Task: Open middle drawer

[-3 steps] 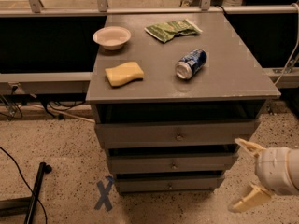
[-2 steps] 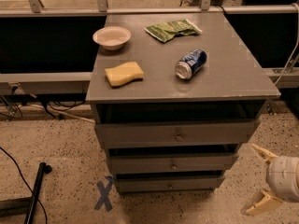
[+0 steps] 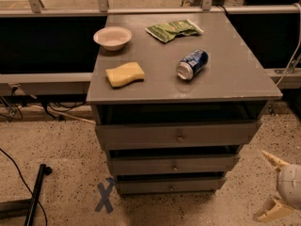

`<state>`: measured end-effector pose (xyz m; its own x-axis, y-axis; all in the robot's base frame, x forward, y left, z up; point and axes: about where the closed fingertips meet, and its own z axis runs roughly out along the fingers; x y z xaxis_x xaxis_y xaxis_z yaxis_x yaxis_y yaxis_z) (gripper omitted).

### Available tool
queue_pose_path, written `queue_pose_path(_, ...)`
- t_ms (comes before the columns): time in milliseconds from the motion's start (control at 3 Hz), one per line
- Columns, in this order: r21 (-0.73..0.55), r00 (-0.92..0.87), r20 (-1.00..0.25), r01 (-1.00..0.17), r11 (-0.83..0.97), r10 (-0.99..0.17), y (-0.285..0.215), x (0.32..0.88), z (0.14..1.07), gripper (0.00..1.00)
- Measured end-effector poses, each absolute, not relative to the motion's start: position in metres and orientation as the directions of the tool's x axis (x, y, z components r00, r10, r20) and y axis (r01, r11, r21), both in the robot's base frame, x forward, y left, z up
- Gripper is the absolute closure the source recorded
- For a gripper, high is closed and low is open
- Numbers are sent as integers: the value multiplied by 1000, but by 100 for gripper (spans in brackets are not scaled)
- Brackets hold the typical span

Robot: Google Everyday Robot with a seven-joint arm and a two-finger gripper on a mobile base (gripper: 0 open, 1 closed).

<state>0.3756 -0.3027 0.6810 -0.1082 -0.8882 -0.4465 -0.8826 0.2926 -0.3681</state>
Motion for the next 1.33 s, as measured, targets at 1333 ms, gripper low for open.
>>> queue_pose_path(1333, -401, 37, -389, -906, 133, -920, -285, 423, 534, 0)
